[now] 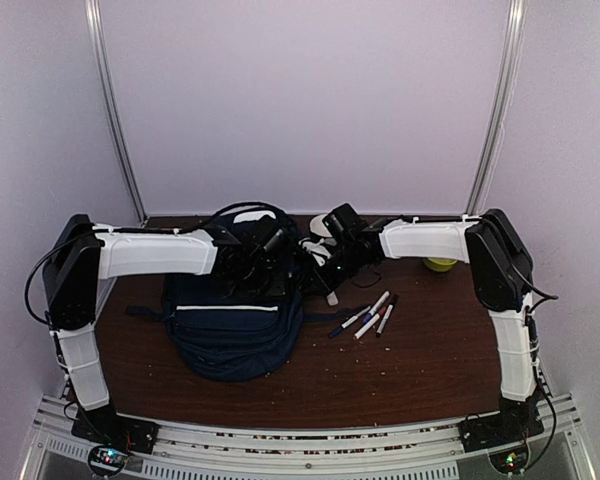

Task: Pack the student bag
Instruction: Hold the largest pocket of the student bag, then zip the student bag into the largest pocket of the bag.

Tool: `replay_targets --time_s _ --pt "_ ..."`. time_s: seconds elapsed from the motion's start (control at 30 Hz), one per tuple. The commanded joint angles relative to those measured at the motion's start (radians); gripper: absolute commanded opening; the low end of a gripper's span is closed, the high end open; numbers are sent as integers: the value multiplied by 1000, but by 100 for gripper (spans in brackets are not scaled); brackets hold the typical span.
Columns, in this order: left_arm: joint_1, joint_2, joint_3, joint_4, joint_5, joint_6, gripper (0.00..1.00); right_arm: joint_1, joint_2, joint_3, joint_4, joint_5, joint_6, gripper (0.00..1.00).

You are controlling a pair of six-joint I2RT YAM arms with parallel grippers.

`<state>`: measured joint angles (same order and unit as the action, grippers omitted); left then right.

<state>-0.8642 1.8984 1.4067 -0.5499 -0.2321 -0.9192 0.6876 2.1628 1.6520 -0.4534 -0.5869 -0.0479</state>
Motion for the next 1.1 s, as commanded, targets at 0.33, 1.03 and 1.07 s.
replay_targets --time_s 0.33,1.03,1.07 --pt "3 137 117 -69 -8 -39 26 -17 -57 -13 81 -39 44 0" --pt "30 -80 -114 457 -56 -64 0 56 -217 -258 -1 88 -129 0" --pt "31 -82 -119 475 -52 -65 0 67 -229 -277 4 83 -130 0"
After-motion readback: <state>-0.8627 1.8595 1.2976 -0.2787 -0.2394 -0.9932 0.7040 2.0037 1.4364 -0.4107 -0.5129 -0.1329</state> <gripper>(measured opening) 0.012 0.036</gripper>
